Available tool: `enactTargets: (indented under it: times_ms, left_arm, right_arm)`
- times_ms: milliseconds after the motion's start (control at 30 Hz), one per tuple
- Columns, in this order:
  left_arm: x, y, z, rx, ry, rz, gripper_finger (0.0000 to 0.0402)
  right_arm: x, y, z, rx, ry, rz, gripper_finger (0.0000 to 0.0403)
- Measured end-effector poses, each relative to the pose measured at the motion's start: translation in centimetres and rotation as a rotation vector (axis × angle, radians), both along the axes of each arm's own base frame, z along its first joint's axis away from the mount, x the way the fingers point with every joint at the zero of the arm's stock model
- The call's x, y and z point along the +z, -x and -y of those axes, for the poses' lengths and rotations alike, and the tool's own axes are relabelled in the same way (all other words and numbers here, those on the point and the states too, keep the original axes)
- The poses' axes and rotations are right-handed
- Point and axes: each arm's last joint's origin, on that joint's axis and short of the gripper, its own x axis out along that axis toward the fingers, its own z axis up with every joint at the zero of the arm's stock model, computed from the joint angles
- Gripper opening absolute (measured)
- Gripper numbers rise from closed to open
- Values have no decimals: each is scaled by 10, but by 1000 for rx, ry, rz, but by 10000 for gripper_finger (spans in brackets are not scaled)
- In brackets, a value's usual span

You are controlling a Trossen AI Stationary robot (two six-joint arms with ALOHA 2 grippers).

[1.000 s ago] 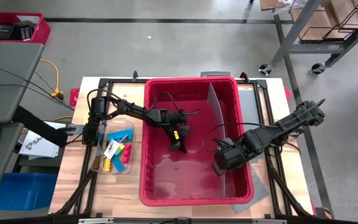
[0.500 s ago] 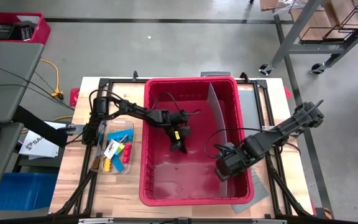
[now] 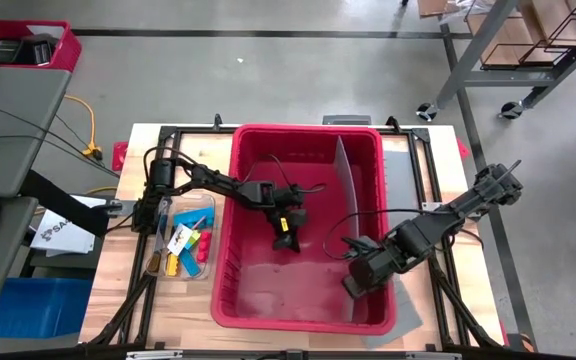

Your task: Sort Items/Unsort Items

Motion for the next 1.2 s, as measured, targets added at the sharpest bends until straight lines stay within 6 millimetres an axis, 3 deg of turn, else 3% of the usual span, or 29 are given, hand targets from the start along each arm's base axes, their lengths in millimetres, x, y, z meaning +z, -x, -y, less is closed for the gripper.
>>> enactTargets:
  times_ms: [200, 367, 533, 933, 1200]
  left_arm:
    - [0, 0, -1, 31, -19, -11, 0]
    - [4, 4, -7, 2, -44, -6, 0]
    - [15, 28, -15, -61, -198, -119, 0]
    - [6, 18, 28, -120, -702, -58, 0]
    - [5, 14, 27, -25, -688, -67, 0]
  right_arm:
    - [3, -13, -5, -14, -16, 151, 0]
    - [1, -8, -1, -29, 22, 87, 0]
    - [-1, -5, 2, 16, 77, 71, 0]
    - [-1, -1, 9, 52, 73, 18, 0]
    - [3, -1, 0, 78, -20, 32, 0]
